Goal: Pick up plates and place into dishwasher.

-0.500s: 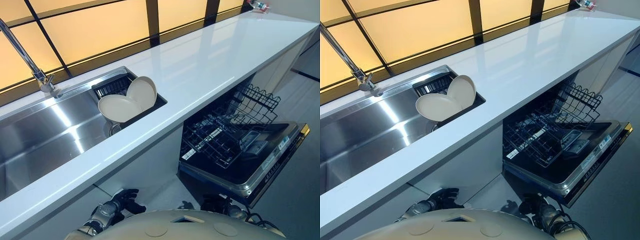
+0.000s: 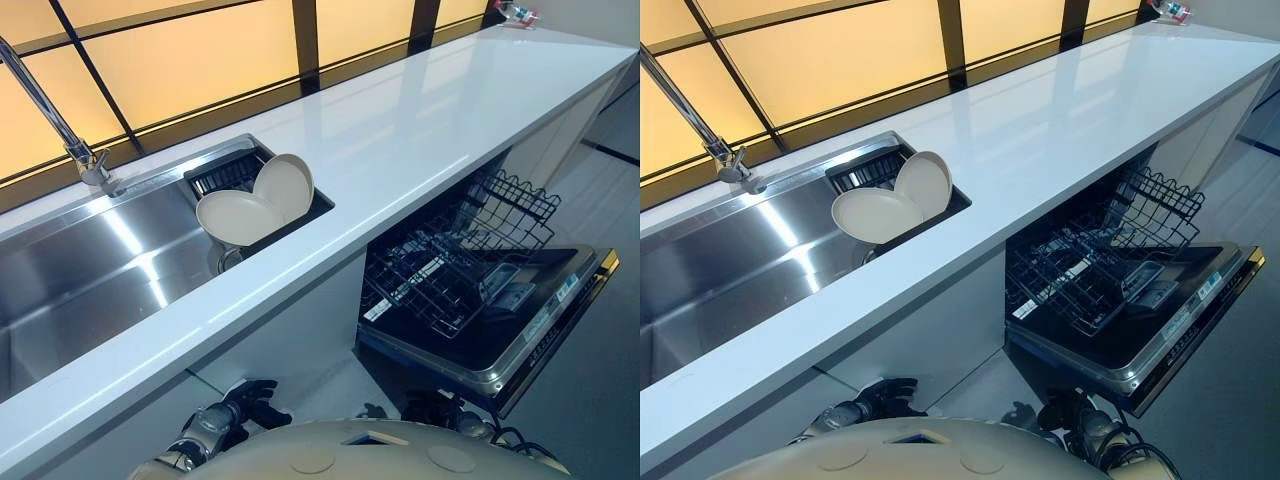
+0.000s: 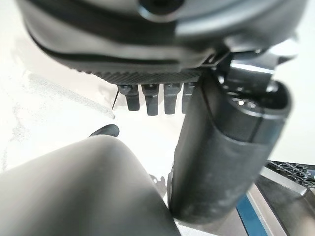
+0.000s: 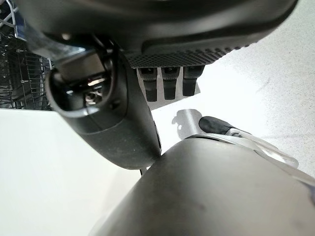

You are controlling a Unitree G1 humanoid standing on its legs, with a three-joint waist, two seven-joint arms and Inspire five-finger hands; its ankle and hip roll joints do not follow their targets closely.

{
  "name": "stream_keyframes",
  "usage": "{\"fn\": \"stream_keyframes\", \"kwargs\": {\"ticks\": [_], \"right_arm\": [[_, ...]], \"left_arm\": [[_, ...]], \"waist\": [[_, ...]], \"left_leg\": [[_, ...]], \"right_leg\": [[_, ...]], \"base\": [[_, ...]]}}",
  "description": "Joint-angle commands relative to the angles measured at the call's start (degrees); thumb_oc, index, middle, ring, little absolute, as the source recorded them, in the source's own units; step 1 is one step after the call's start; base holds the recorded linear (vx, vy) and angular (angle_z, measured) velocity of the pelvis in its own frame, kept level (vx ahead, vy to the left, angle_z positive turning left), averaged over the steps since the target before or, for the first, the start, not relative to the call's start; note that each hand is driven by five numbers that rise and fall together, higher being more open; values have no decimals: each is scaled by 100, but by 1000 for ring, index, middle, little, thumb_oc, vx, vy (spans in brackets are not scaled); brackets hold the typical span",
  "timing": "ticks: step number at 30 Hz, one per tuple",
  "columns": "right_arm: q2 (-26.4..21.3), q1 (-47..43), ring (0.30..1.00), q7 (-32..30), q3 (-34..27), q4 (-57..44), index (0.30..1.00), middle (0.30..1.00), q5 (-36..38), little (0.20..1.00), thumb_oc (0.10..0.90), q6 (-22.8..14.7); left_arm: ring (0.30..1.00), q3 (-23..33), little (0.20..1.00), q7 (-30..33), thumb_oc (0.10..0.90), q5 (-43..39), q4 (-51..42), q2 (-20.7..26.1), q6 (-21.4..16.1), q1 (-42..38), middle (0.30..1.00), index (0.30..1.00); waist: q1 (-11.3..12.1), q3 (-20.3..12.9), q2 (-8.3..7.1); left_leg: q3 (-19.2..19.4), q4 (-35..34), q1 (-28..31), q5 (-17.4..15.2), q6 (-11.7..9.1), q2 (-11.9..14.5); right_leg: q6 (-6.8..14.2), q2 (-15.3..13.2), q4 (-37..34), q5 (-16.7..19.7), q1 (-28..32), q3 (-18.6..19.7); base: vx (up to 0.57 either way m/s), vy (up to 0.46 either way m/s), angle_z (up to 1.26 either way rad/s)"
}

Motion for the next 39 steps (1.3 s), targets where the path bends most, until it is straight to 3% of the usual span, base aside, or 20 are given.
{"fn": "stream_keyframes", "kwargs": {"ticks": [1, 4, 7, 11, 12, 15, 17, 20, 23, 26, 29, 34, 39], "right_arm": [[148, -306, 900, 78, 34, 274, 900, 900, -125, 900, 800, -62], [157, -312, 900, 74, 56, 271, 900, 900, -123, 900, 800, -51], [121, -362, 900, 125, 86, 260, 900, 900, -127, 900, 800, -10], [96, -401, 900, 165, 96, 238, 900, 900, -109, 900, 800, 24], [84, -439, 900, 195, 120, 216, 900, 900, -81, 900, 800, 46], [62, -447, 900, 222, 146, 192, 900, 900, -87, 900, 800, 33], [49, -439, 900, 216, 184, 176, 900, 900, -106, 900, 800, 8], [53, -443, 900, 178, 218, 172, 900, 900, -17, 900, 800, 12], [49, -463, 900, 141, 192, 239, 900, 900, 80, 900, 800, 5], [35, -394, 900, 135, 166, 244, 900, 900, 87, 900, 800, -27], [115, -261, 900, 33, 269, 90, 900, 900, 92, 900, 800, 43], [310, -170, 900, -141, 457, 82, 900, 900, 42, 900, 800, 14], [427, -197, 900, -222, 632, 106, 900, 900, 52, 900, 800, 56]], "left_arm": [[900, -145, 900, -194, 800, 62, 390, 46, -155, -241, 900, 900], [900, -151, 900, -280, 800, -106, 315, 29, -503, -265, 900, 900], [900, -358, 900, -399, 800, -433, -204, 53, -1221, -441, 900, 900], [900, -579, 900, -655, 800, -533, -842, 96, -1397, -560, 900, 900], [900, -933, 900, -913, 800, -496, -1636, 187, -1451, -651, 900, 900], [900, -1387, 900, -765, 800, -174, -2600, 435, -1559, -802, 900, 900], [900, -1549, 900, -819, 800, -486, -3478, 640, -1394, -1017, 900, 900], [900, -1527, 900, -1395, 800, -1232, -4742, 845, -814, -1368, 900, 900], [900, -1300, 900, -2320, 800, -2683, -6378, 878, 52, -1681, 900, 900], [900, -1094, 900, -2936, 800, -4124, -7359, 749, 644, -1849, 900, 900], [900, -899, 900, -3168, 800, -5343, -8080, 627, 850, -1965, 900, 900], [900, -658, 900, -3048, 800, -7517, -8821, 205, 794, -2107, 900, 900], [900, -532, 900, -2666, 800, -8699, -9029, -96, 474, -2096, 900, 900]], "waist": [[98, 348, -142], [96, 349, -141], [105, 361, -134], [119, 374, -130], [123, 387, -126], [96, 397, -117], [67, 409, -111], [70, 414, -110], [98, 415, -97], [81, 395, -91], [36, 382, -110], [15, 364, -143], [58, 371, -188]], "left_leg": [[259, 46, 257, -571, 463, -530], [265, 46, 257, -571, 456, -527], [278, 46, 249, -576, 446, -521], [284, 46, 247, -582, 444, -518], [288, 46, 238, -585, 438, -507], [296, 46, 229, -592, 430, -498], [301, 46, 228, -605, 435, -495], [287, 46, 217, -609, 446, -494], [268, 46, 206, -608, 465, -488], [262, 46, 206, -617, 471, -478], [270, 46, 209, -621, 464, -458], [235, 46, 209, -637, 463, -462], [163, 46, 224, -641, 458, -485]], "right_leg": [[-11, 186, 240, 84, -156, -72], [-9, 189, 245, 85, -161, -60], [-5, 196, 257, 85, -173, -50], [-1, 195, 262, 89, -173, -50], [7, 197, 278, 97, -189, -48], [31, 201, 311, 100, -222, -18], [43, 204, 323, 95, -240, 14], [51, 197, 301, 111, -236, 23], [58, 182, 239, 153, -209, 5], [74, 160, 193, 192, -187, -17], [65, 149, 167, 221, -175, -18], [19, 151, 134, 225, -143, 6], [-15, 146, 135, 213, -103, -53]], "base": [[0, 0, 0], [0, 0, 0], [0, 0, 0], [-5, -2, 1], [0, 0, 0], [0, 0, 0], [0, 0, 0], [-4, 0, 1], [-5, -3, 5], [9, -10, 11], [0, 0, 0], [0, 0, 0], [0, 0, 0]]}}
